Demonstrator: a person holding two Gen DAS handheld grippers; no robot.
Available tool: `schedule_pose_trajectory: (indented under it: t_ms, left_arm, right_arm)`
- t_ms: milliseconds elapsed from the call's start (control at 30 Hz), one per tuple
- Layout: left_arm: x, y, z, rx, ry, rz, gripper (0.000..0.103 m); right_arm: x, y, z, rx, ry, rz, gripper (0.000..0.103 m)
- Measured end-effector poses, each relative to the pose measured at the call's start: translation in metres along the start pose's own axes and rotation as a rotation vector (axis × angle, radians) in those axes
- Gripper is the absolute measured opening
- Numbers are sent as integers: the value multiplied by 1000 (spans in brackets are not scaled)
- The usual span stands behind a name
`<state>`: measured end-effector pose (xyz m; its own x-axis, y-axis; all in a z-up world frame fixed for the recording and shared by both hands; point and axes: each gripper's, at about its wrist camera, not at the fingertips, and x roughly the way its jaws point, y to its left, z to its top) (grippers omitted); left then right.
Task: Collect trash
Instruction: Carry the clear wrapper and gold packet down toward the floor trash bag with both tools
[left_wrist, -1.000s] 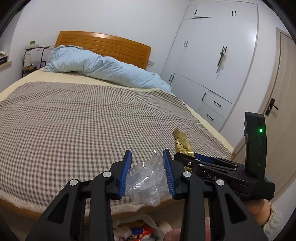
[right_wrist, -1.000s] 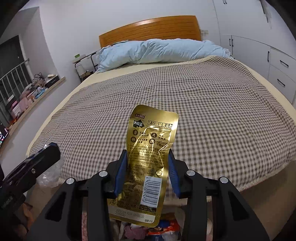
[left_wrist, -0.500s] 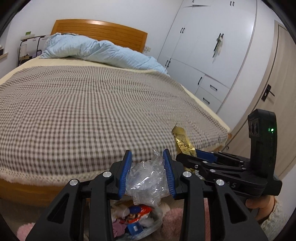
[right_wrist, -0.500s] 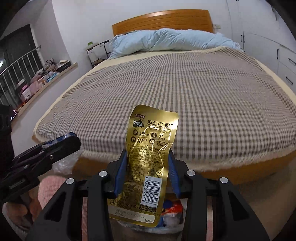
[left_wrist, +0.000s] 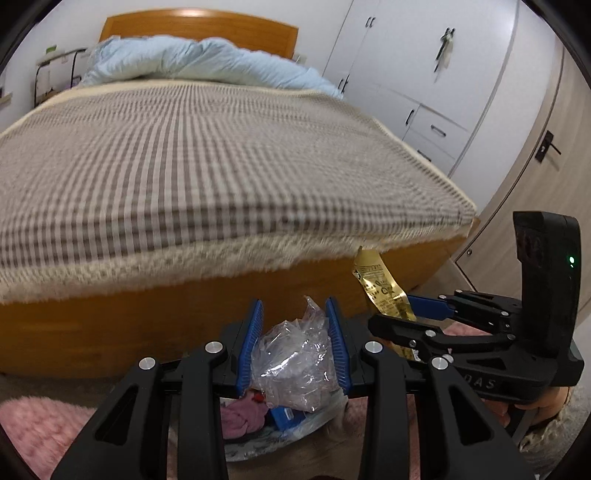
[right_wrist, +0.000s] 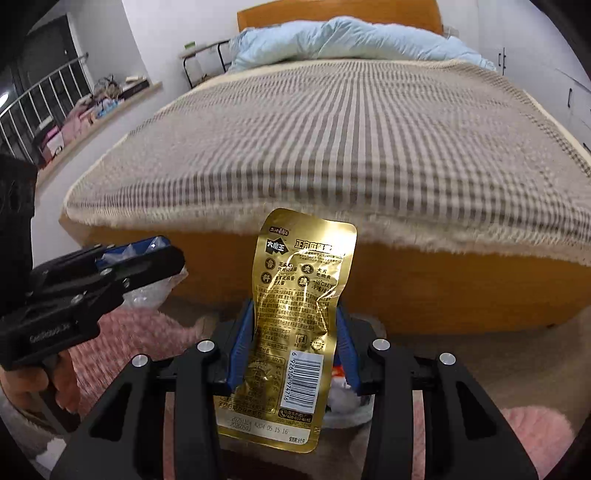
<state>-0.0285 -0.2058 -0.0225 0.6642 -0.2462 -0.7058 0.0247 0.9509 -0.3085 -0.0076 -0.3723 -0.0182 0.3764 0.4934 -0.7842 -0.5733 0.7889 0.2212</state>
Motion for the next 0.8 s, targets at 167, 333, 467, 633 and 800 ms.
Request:
schedule_pose_trajectory:
  t_ms: [167, 333, 467, 633, 800]
  left_arm:
    - [19, 7, -15, -13, 53, 4, 33]
    - [42, 16, -26, -30, 100, 9, 33]
    - [57, 21, -34, -43, 134, 12, 33]
    - [76, 31, -43, -66, 175, 17, 33]
    - [102, 44, -48, -126, 232, 32, 33]
  right_arm:
    - [22, -6, -19, 12, 64, -6, 41]
    - [44, -11, -33, 11, 124, -24, 41]
    - [58, -17, -42, 2, 159, -40, 41]
    - [75, -27, -51, 14, 193, -47, 41]
    - [104, -39, -60, 41, 263, -60, 42]
